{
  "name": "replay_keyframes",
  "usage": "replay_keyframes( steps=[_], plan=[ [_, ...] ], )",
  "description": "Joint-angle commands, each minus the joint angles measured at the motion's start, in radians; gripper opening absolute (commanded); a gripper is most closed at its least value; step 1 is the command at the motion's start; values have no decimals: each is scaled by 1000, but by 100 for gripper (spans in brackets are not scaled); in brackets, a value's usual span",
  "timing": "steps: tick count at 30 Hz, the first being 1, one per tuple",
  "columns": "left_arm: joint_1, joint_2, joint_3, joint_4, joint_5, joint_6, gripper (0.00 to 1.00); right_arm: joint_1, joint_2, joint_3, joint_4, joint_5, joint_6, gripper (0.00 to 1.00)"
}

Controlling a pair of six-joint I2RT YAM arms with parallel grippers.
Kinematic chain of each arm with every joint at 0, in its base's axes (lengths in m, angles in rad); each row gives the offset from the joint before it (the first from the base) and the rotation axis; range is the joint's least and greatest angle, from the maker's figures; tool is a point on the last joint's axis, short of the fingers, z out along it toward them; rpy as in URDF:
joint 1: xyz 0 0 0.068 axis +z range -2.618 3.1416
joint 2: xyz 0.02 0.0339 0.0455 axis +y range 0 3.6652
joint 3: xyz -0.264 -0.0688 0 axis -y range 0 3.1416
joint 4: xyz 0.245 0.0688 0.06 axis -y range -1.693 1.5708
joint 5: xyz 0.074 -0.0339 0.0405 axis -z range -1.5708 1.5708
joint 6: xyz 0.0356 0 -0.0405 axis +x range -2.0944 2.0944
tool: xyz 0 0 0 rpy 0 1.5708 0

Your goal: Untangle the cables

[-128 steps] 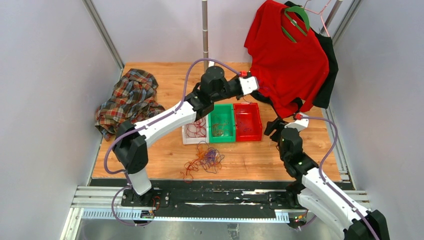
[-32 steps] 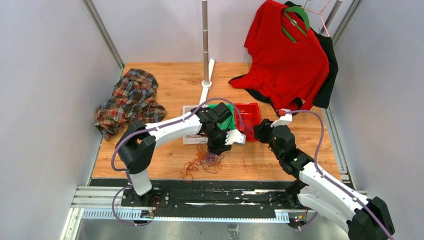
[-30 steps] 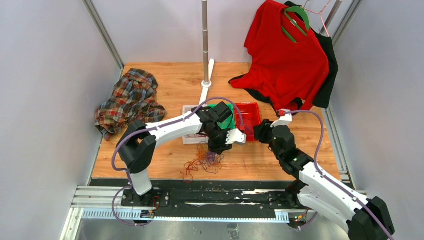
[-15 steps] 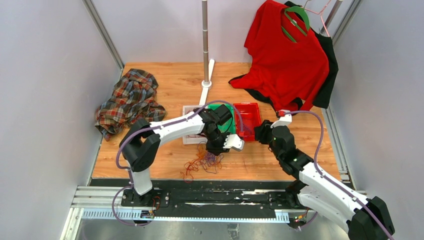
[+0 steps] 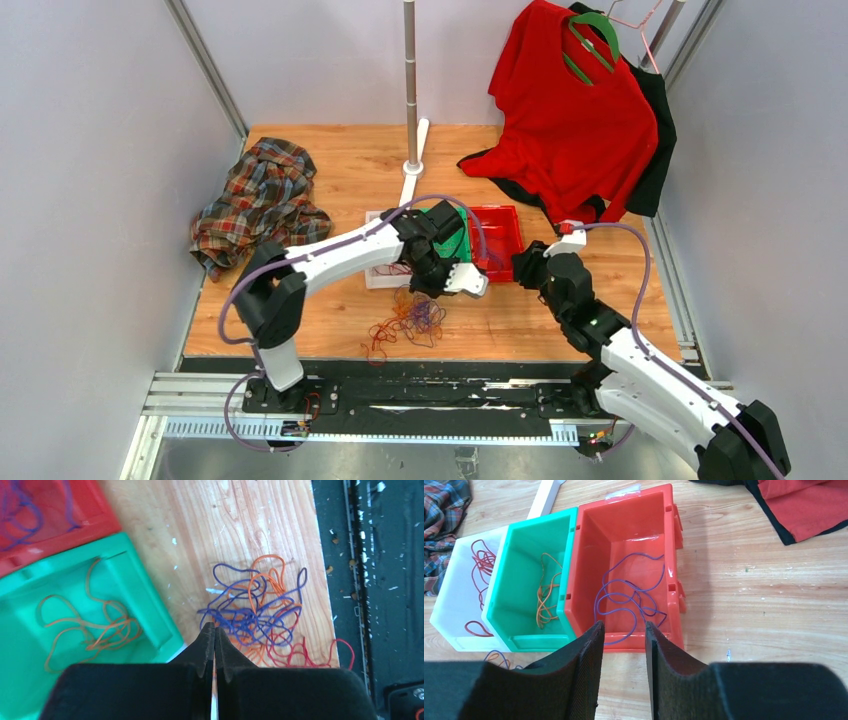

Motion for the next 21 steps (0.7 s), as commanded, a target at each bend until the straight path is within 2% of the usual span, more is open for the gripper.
replay_keyframes(
  steps=[1, 6, 8, 9, 10, 13, 16, 21],
  plan=[
    [-1, -150, 77, -139, 3, -15, 1, 10, -25, 37, 20, -51, -14, 36],
    [-1, -254, 83, -170, 40, -44, 1, 11, -50, 36, 70, -120, -40, 42],
    [-1, -250, 52, -170, 54, -32, 11, 10, -51, 36, 69, -115, -39, 46],
    [-2, -234, 42, -167, 47, -35, 21, 10, -51, 34, 68, -115, -33, 48],
    [-2, -211, 40, -157, 28, -63, 30, 10, -51, 34, 68, -118, -30, 49],
    [-1, -132, 54, -109, -39, -200, 47, 10, -52, 34, 61, -126, -17, 52],
    [1, -102, 20, -49, -74, -291, 52, 12, -57, 31, 52, -133, -17, 57],
    [4, -94, -89, 59, -120, -335, 55, 12, -62, 24, 43, -123, -19, 57]
  ],
)
